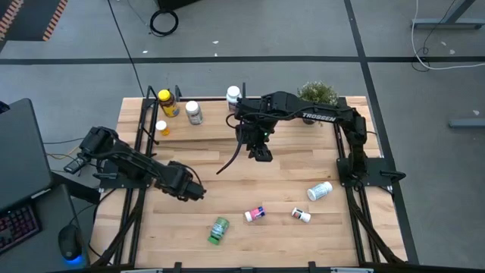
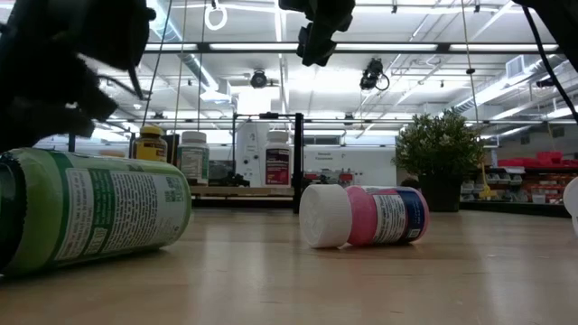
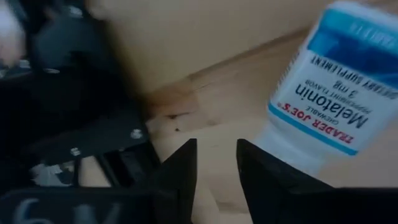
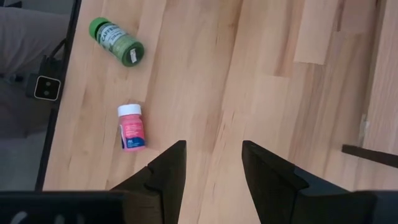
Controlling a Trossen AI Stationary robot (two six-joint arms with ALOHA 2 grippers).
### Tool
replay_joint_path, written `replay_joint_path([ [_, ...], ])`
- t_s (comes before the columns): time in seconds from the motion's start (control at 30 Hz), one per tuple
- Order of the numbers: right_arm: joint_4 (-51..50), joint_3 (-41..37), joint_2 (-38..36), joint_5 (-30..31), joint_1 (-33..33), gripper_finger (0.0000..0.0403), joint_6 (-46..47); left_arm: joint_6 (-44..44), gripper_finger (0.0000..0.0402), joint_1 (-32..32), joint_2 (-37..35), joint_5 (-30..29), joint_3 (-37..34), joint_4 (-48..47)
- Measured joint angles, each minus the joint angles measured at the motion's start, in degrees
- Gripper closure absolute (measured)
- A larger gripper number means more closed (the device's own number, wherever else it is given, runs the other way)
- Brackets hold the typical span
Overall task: Pick and place medicine bottles onto shelf by color
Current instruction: Put the blue medicine bottle on the shelf
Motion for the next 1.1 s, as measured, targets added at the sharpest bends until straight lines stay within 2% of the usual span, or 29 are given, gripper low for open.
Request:
replay_joint_path([
  [0.2, -0.1, 0.0, 0.0, 0.02, 0.0, 0.0238, 0.0, 0.38, 0.0343, 0.22, 0.04, 4.06, -5.51, 14.62],
  [0.3, -0.14, 0.0, 0.0, 0.02, 0.02, 0.0238, -0.02, -0.5, 0.0371, 1.08, 0.04, 2.48, -5.4, 19.17],
  [0.4, -0.13, 0.0, 0.0, 0.07, 0.0, 0.0238, -0.1, 0.82, 0.0392, 3.59, 0.04, -1.51, -4.85, 23.4],
  [0.57, -1.59, 0.0, 0.0, 0.11, -0.04, 0.0238, -0.13, 7.08, 0.0393, 9.1, 0.01, -8.71, -4.8, 37.32],
  [0.73, -5.63, -1.48, 0.0, 0.33, -0.09, 0.0238, 0.13, 16.77, 0.0384, 13.89, 0.09, -9.71, -4.72, 54.02],
  [0.93, -6.21, -9.6, 0.0, -0.03, -0.01, 0.0238, 5.84, 19.57, 0.0397, 17.24, 0.09, -7.19, -4.76, 53.14],
  [1.1, 5.57, -20.17, 0.04, -1.58, 0.91, 0.0238, 15.67, 22.86, 0.0389, 18.28, -2.2, -5.78, -4.77, 52.83],
])
